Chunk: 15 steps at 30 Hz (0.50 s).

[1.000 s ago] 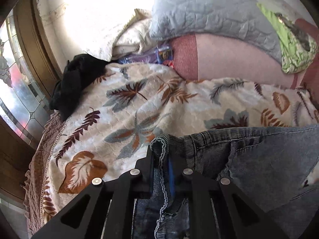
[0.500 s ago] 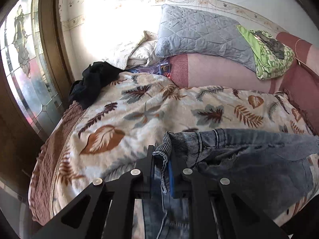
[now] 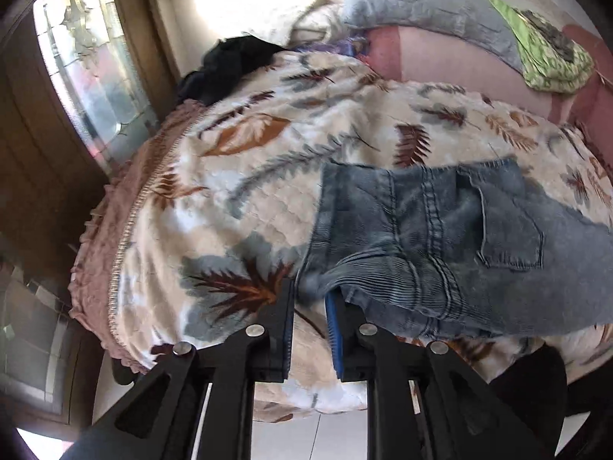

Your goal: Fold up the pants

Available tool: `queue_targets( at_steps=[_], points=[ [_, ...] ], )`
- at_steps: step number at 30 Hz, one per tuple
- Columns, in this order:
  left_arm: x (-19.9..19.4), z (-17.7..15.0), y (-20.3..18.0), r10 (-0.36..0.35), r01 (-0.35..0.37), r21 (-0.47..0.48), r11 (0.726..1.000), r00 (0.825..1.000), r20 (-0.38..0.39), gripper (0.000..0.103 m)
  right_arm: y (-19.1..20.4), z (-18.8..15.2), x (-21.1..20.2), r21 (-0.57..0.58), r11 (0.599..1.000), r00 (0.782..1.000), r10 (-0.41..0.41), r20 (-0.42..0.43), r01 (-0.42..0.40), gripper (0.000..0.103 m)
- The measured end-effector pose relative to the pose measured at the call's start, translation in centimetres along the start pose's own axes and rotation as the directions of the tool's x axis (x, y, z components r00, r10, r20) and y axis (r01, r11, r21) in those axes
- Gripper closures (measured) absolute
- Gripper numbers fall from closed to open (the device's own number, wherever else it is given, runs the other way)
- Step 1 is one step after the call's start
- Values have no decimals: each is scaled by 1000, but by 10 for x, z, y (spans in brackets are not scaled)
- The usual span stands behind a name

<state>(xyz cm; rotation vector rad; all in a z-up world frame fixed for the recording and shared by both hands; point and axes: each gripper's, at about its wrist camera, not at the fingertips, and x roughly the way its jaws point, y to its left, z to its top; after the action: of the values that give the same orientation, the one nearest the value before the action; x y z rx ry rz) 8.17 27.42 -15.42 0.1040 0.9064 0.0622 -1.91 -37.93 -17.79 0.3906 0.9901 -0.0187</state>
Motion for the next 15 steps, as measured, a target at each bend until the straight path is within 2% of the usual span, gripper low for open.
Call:
queue_targets(
  at_steps=[2, 4, 9, 10, 11, 13, 14, 15],
  points=[
    [-11, 7, 1, 58, -58, -7, 998, 998, 36, 85, 0, 15, 0, 13, 1000, 999, -18, 47, 17, 43],
    [-22, 13, 0, 44, -43, -8, 999, 997, 62, 85, 3, 31, 11, 9, 1000, 998, -23, 63, 22, 43],
    [-33, 25, -19, -1, -2, 33, 999, 995, 96, 83, 8, 56, 66, -41, 995, 996, -93, -18, 92, 44],
    [-30, 26, -25, -8, 4, 38, 999, 996, 92, 83, 9, 58, 77, -59, 992, 992, -117, -39, 115, 52],
    [-25, 27, -30, -20, 17, 38, 999, 997, 81, 82, 11, 59, 86, -78, 989, 989, -133, -59, 128, 71],
    [-11, 28, -42, -51, 49, 39, 998, 998, 48, 81, 14, 56, 95, -124, 978, 982, -179, -64, 171, 77],
    [-4, 27, -49, -58, 56, 44, 997, 998, 39, 81, 20, 56, 93, -156, 969, 979, -199, -48, 190, 92],
    [3, 27, -57, -65, 63, 51, 997, 997, 29, 81, 23, 57, 90, -174, 962, 975, -218, -34, 209, 92]
  ],
)
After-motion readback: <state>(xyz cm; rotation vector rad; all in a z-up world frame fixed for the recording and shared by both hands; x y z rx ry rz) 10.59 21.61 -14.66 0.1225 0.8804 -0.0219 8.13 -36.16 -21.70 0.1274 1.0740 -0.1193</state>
